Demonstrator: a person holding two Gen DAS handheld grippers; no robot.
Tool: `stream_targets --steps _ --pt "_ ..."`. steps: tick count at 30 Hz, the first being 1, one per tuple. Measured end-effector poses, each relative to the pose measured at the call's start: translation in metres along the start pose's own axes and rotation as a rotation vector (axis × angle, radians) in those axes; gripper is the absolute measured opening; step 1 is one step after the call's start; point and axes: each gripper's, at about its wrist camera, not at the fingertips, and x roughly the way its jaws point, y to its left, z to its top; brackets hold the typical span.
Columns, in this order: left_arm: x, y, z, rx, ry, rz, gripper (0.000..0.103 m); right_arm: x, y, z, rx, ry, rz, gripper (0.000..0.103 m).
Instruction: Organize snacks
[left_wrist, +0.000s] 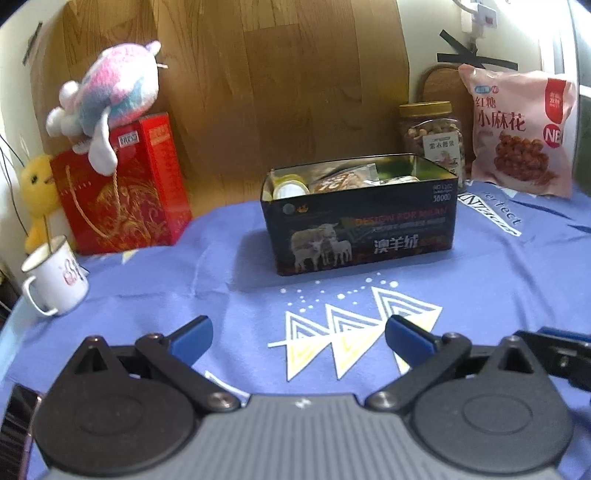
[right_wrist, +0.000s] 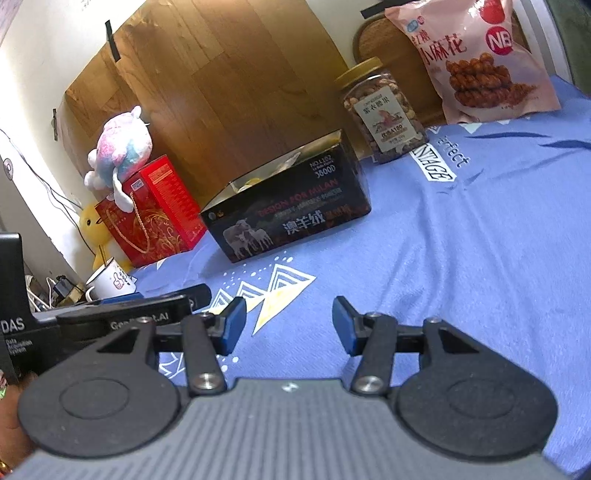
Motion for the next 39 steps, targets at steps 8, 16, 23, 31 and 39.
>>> stream_targets --steps 8,16,23,31,39 --pt "-0.0013 0.0013 -0.0001 0.015 -0.032 0.054 0.103 -0.001 -0.0005 -0.0008 0.009 0.001 0.005 0.061" --pt "0.0003 0.0052 -0.0021 0.033 -0.03 0.074 0.103 -0.0021 0.0047 -0.0015 0.0 -0.002 0.012 0.065" --pt "-0.0013 0.0039 -0.0039 0.029 -0.022 0.076 0.103 -0.003 0.0049 -0.0019 0.007 -0.004 0.005 0.066" --pt "-0.0021 0.0046 -0.0047 0.024 -0.006 0.075 0.103 -0.0048 0.0055 -0.002 0.01 -0.013 0.001 0.07" --pt "-0.0016 0.0075 -0.0042 0.024 -0.001 0.077 0.103 -0.0047 0.0057 -0.002 0.015 -0.011 0.0 0.07"
